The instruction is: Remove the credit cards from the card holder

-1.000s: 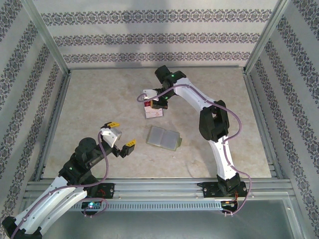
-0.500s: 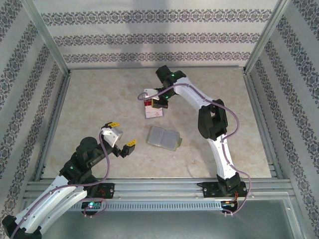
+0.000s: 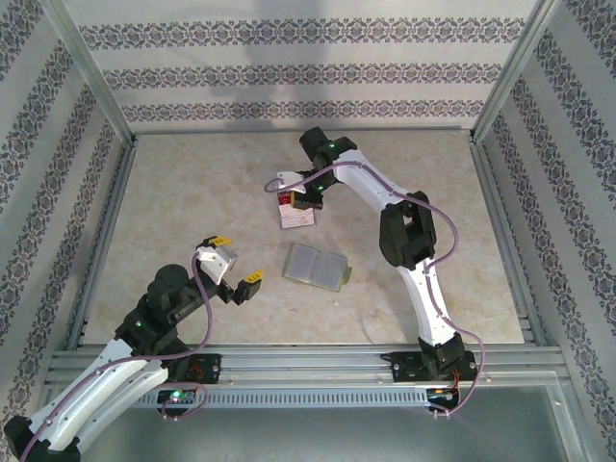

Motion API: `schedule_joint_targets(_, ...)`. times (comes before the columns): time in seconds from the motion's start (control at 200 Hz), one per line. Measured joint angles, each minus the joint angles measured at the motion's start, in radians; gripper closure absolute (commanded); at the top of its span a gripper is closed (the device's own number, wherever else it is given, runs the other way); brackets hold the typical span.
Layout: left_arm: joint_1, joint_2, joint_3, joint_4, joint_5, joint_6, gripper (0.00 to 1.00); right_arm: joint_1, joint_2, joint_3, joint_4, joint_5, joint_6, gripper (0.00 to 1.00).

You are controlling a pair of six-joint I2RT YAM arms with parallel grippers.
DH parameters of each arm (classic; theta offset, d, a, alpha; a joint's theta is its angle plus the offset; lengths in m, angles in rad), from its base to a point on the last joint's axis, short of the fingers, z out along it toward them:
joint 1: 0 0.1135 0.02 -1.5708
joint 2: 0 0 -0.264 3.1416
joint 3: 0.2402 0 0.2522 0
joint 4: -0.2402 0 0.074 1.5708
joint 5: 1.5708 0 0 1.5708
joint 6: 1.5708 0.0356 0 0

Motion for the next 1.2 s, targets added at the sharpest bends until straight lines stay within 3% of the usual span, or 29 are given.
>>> schedule_joint_targets(0.69, 0.000, 0.018, -0.001, 0.000, 0.000, 0.000, 0.00, -0.013, 0.039, 0.005, 0.013, -0.011, 0.014, 0.81)
schedule_joint_targets(1.204, 0.000, 0.018, -0.001, 0.000, 0.000, 0.000, 0.00, -0.015, 0.039, 0.005, 0.013, -0.028, 0.038, 0.80)
